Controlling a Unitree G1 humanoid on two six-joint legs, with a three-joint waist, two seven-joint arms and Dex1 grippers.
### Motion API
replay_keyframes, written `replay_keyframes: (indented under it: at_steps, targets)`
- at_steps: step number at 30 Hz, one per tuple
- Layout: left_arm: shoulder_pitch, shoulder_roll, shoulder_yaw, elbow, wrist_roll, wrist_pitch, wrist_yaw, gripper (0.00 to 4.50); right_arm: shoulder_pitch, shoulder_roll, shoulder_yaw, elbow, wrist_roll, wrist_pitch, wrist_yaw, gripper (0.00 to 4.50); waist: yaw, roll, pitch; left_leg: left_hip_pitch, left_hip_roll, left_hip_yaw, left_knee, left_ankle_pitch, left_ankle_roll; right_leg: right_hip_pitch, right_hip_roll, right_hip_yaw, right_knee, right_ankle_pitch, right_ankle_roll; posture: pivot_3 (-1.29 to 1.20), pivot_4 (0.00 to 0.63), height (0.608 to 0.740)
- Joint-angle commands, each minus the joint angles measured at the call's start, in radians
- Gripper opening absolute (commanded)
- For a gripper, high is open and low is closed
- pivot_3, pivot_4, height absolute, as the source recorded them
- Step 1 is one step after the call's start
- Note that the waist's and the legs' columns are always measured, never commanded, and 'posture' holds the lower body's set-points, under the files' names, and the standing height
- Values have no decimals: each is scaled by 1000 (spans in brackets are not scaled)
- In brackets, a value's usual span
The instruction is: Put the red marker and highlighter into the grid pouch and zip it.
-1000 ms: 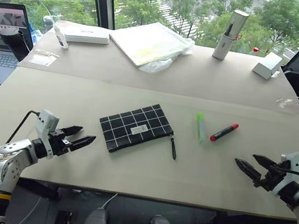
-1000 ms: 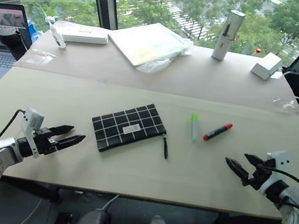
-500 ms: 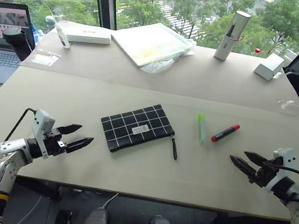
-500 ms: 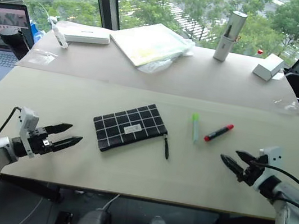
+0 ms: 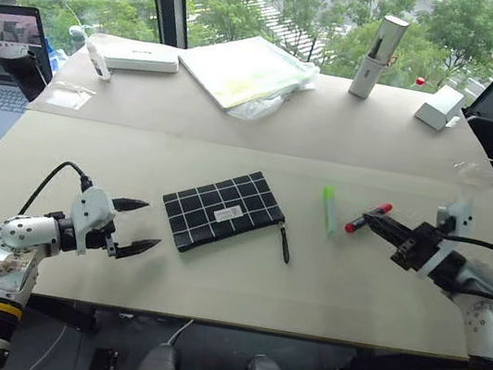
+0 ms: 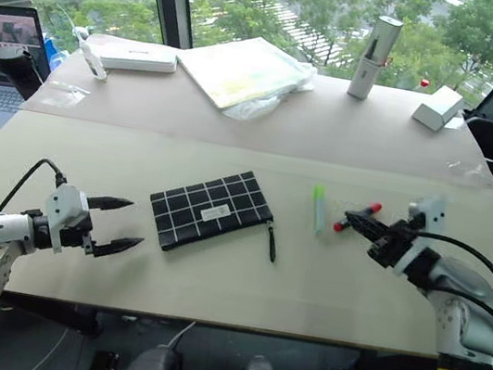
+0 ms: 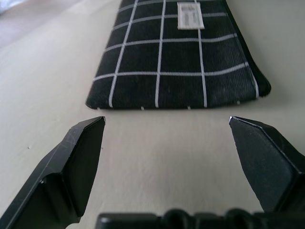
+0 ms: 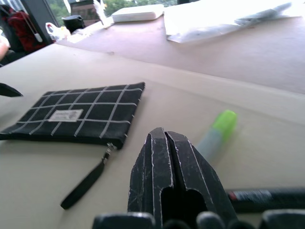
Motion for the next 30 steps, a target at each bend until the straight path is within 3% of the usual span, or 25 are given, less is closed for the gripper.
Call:
replay_keyframes:
  at_steps: [1,7,15,24,30]
  targets:
    - [-47,25,-26,34,41,-90,-14,4500,-124,77,127,-6,-102,-26,-89,19,-1,0,0,0,0,0,0,0,0,0,0,0,0,0,0,0,150,738]
    - [-93,23,-62,85,91,-189,4,4500,-292,210,308,159,-301,-64,-208,19,8,0,0,-3,0,0,0,0,0,-4,0,0,2,0,-1,0,150,738]
    - [-89,6,-91,51,100,-204,33,4500,-344,210,476,347,-512,-210,-166,19,8,0,0,-5,0,0,0,0,0,-6,0,-1,3,1,-1,0,150,738]
    - [-118,-24,-137,35,105,-196,45,4500,-330,184,551,383,-624,-290,-91,19,7,0,0,-4,0,0,0,0,0,-6,0,-1,4,1,-1,0,150,738]
    - [-183,-62,-188,147,184,-329,80,4500,-324,199,539,380,-635,-308,-82,19,8,0,0,-1,0,0,0,0,0,-3,0,-1,3,0,-1,0,150,738]
